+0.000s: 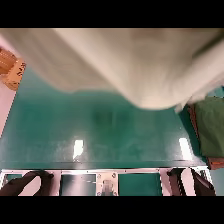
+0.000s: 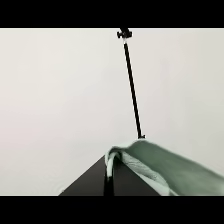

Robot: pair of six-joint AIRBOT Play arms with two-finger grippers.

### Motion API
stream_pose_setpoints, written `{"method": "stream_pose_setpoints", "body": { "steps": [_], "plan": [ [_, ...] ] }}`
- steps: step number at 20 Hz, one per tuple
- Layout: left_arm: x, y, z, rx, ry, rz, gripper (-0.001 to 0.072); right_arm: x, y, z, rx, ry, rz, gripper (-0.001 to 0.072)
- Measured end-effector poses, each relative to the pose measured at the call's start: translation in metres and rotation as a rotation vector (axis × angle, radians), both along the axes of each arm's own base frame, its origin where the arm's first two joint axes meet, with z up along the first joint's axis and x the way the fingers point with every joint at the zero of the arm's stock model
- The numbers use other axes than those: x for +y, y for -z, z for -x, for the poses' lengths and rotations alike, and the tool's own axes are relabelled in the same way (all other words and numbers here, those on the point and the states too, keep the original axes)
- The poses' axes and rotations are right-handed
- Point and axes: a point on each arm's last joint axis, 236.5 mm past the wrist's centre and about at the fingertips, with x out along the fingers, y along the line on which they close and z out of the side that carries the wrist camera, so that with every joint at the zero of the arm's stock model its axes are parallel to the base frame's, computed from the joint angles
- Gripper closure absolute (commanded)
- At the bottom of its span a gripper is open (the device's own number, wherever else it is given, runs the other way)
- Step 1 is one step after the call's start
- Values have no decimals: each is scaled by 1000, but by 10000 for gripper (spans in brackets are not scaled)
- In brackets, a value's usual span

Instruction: Fold the shirts.

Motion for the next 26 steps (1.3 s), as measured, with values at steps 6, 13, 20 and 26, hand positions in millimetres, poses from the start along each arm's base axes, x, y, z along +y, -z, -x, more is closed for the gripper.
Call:
{"method": "stream_pose_setpoints", "body": {
  "steps": [6, 13, 20, 26],
  "plan": [
    [39, 101, -99, 295, -130, 5, 686, -25, 106, -50, 281, -55, -102, 694],
    [57, 325, -234, 789, -140, 16, 685, -21, 397, -150, 795, -159, -399, 693],
    [17, 474, -300, 975, -153, 35, 100, -24, 553, -209, 1096, -96, -438, 385],
    [55, 477, -287, 1120, -143, 66, 455, -73, 546, -203, 1175, -131, -423, 425]
  ]
}}
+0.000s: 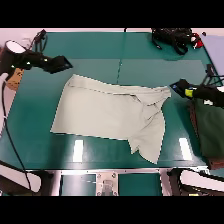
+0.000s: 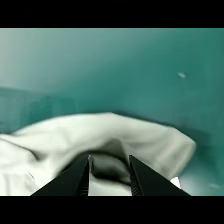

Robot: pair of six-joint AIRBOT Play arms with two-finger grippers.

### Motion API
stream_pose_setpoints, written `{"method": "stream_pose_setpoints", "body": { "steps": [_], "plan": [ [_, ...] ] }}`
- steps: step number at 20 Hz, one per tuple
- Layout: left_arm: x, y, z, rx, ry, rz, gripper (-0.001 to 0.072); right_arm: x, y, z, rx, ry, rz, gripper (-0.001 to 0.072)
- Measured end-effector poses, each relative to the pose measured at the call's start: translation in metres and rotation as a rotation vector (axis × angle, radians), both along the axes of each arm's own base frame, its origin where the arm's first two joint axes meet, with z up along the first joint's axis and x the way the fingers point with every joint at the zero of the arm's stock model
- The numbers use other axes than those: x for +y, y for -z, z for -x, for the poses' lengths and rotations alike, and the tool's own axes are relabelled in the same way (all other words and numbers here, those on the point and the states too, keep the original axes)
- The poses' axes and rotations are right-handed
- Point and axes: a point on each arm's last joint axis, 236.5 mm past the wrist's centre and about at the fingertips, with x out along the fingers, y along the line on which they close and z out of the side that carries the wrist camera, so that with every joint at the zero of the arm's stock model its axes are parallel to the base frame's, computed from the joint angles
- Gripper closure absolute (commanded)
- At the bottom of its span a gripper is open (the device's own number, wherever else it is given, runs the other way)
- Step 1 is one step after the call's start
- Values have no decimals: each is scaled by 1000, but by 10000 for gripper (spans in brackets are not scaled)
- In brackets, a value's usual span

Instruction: Fold the shirts.

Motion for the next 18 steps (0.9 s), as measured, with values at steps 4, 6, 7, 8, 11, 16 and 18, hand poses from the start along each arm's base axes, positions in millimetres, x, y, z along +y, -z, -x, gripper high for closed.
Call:
{"method": "stream_pose_setpoints", "body": {
  "steps": [4, 6, 7, 8, 11, 16, 18],
  "plan": [
    [29, 1, 35, 137, 52, 25, 686, -28, 19, 65, 154, 2, -31, 328],
    [33, 1, 52, 192, 88, 38, 686, -25, 37, 98, 238, 4, -66, 327],
    [34, 2, 60, 218, 106, 43, 686, -20, 47, 112, 275, 3, -84, 310],
    [34, 2, 68, 244, 126, 50, 686, -13, 56, 124, 311, -5, -104, 299],
    [33, 7, 88, 310, 161, 65, 686, 15, 82, 149, 395, -52, -138, 300],
    [36, 26, 133, 418, 192, 33, 686, 56, 108, 161, 476, -150, -162, 399],
    [45, 34, 154, 455, 183, 7, 687, 63, 116, 162, 488, -170, -159, 638]
  ]
}}
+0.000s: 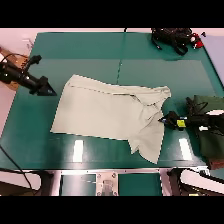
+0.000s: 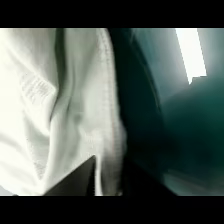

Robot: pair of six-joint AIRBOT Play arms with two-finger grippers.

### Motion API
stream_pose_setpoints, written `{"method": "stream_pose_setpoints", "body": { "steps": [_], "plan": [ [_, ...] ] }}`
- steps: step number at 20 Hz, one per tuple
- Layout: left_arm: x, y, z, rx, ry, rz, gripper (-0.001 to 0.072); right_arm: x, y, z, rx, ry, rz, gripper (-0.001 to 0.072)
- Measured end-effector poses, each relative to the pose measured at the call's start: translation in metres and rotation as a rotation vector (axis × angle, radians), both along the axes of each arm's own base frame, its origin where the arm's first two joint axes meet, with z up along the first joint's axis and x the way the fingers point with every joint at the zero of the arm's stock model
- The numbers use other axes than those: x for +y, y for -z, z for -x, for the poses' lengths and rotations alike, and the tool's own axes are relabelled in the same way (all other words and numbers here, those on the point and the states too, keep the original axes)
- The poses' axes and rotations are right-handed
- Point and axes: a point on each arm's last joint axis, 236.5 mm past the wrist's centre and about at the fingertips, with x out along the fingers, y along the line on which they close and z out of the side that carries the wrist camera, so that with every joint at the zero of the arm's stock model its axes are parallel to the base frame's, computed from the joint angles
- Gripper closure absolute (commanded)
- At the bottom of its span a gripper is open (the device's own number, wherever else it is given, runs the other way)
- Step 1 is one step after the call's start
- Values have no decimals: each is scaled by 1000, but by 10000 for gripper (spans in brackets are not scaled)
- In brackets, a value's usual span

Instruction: Fold the shirts.

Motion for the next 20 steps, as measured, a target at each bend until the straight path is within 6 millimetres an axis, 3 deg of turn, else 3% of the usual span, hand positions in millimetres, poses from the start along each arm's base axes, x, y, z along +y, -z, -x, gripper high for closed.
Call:
{"method": "stream_pose_setpoints", "body": {
  "steps": [1, 4, 5, 6, 7, 11, 15, 19, 20],
  "plan": [
    [6, 2, 9, 13, -15, -7, 686, -1, 3, -1, -4, -9, 13, 693],
    [32, 10, 32, 49, -98, -20, 666, -3, 3, -11, -31, -24, 35, 694],
    [41, 14, 39, 65, -133, -20, 357, -6, 2, -15, -45, -26, 48, 694],
    [46, 20, 47, 83, -163, -16, 144, -9, 1, -20, -58, -22, 61, 694],
    [51, 28, 53, 103, -194, -18, 175, -12, 1, -22, -68, -24, 73, 694],
    [56, 73, 68, 155, -317, -31, 172, -13, -3, -26, -83, -31, 80, 693],
    [48, 117, 93, 214, -387, -39, 173, -12, -5, -26, -84, -34, 76, 694],
    [21, 130, 109, 248, -422, 57, 175, -10, -6, -28, -89, -28, 66, 694],
    [14, 130, 111, 245, -420, 87, 269, -10, -7, -29, -90, -26, 63, 694]
  ]
}}
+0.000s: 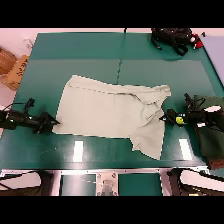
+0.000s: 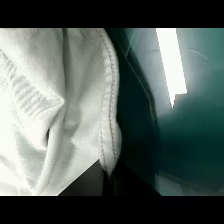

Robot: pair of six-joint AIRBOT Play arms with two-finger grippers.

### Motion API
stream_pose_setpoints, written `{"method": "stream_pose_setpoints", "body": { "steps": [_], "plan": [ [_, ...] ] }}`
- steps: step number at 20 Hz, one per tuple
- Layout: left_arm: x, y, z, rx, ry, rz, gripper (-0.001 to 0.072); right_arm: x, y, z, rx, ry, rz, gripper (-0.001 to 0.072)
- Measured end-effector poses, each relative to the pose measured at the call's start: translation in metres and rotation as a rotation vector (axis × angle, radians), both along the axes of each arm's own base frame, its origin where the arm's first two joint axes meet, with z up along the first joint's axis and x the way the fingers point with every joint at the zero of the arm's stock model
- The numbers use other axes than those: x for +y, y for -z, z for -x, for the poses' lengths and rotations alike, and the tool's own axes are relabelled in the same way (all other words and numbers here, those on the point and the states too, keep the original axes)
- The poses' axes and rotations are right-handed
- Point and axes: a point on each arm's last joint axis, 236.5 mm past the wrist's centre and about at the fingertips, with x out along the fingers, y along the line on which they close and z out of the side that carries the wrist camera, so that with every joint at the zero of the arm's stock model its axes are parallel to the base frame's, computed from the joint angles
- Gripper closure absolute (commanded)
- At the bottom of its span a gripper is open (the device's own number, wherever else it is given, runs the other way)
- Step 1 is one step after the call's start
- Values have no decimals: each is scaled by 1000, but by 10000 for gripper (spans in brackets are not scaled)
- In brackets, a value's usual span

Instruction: Fold the shirts.

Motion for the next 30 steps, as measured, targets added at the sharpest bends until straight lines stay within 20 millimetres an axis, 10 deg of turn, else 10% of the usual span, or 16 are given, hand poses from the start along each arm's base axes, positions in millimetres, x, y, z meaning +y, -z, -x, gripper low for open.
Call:
{"method": "stream_pose_setpoints", "body": {
  "steps": [1, 4, 5, 9, 14, 16, 30],
  "plan": [
    [-3, 2, 1, -11, 0, 8, 402, 1, -1, -1, -1, 2, -3, 694],
    [-8, 5, -1, -46, -3, 21, 497, 2, -2, -1, -3, 6, -10, 694],
    [-8, 6, -2, -56, -1, 20, 647, 2, -2, -2, -4, 7, -12, 694],
    [-2, -5, -14, -103, 27, 16, 686, 3, -2, -2, -4, 9, -17, 694],
    [-6, -35, -24, -135, 81, 80, 683, 4, -3, -1, -2, 7, -22, 694],
    [-6, -39, -22, -132, 97, 84, 299, 4, -3, -1, -1, 5, -24, 694],
    [60, -3, -8, -27, 17, -153, 291, 6, -4, 1, 4, 1, -31, 694]
  ]
}}
